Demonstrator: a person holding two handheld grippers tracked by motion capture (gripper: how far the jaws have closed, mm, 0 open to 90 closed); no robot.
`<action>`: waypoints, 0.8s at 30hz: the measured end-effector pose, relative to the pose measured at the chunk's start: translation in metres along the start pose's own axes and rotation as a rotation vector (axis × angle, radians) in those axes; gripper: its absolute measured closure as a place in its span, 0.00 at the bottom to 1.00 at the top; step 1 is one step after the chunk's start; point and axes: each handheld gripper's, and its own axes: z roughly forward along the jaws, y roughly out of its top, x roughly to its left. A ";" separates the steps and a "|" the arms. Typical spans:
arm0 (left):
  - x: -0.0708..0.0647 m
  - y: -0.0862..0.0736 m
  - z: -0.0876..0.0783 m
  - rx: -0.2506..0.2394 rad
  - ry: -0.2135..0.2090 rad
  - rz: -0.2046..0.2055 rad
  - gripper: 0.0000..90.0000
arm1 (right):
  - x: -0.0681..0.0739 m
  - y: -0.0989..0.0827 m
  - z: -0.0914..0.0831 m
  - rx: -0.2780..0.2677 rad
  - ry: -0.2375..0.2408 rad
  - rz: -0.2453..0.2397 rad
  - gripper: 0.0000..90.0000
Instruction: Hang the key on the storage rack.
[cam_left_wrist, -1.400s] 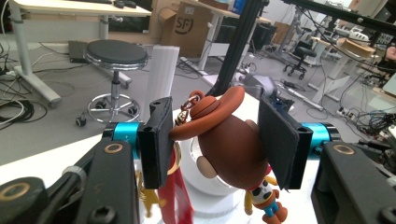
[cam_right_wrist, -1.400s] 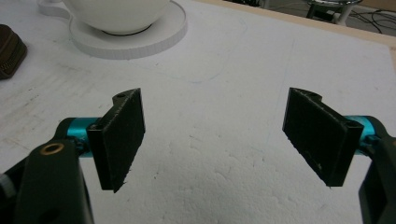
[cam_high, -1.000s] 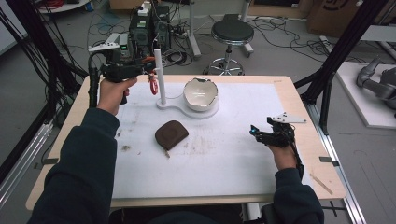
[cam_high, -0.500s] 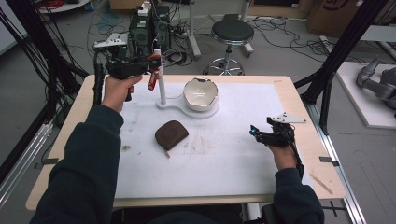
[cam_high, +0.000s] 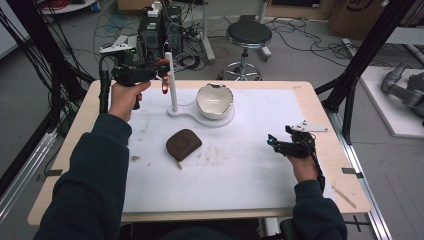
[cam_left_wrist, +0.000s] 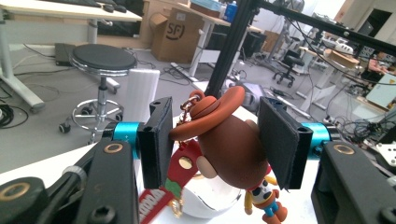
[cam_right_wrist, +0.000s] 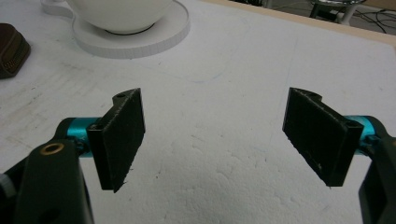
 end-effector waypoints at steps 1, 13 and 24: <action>0.001 0.001 0.000 -0.008 -0.005 -0.008 0.52 | 0.000 0.000 0.000 0.001 0.000 0.000 0.24; 0.003 0.004 0.004 -0.007 0.014 -0.019 0.52 | -0.001 0.000 0.000 0.003 0.004 0.003 0.24; 0.001 -0.001 0.004 0.006 -0.011 -0.028 0.52 | -0.001 0.000 0.000 0.002 0.007 0.003 0.24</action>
